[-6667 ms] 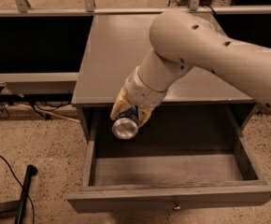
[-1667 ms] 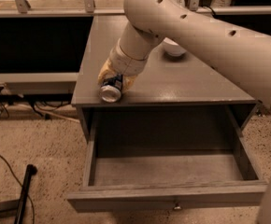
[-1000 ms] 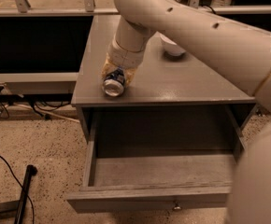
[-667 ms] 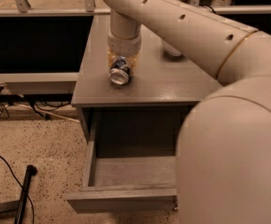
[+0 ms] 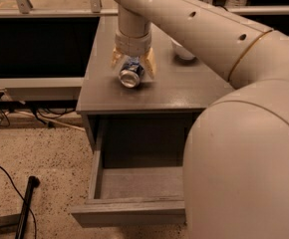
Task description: Pick pepsi can from top drawer and place on counter
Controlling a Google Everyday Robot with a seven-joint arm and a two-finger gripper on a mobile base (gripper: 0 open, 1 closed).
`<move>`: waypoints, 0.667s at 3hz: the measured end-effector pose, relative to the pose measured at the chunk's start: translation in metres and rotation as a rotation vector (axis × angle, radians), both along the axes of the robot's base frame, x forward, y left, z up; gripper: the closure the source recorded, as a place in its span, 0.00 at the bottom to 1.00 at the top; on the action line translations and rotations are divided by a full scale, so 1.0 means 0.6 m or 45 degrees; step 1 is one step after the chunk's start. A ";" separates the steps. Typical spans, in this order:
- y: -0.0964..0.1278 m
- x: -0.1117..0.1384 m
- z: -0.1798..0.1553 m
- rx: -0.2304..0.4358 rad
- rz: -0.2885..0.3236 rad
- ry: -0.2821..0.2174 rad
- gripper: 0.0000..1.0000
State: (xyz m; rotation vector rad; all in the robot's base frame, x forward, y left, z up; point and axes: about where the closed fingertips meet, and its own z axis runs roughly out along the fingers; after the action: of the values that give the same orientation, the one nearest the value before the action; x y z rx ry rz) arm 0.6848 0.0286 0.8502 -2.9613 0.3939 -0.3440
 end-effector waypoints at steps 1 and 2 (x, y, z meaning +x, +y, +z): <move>0.000 0.000 -0.001 0.000 0.000 0.001 0.00; 0.004 0.005 0.017 -0.036 0.004 -0.008 0.00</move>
Offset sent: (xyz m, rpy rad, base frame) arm 0.0059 0.0039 0.0310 -0.0686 -0.0191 0.0050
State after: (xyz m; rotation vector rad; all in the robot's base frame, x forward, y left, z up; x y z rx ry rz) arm 0.6878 0.0307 0.8606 -2.9874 0.3872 -0.3621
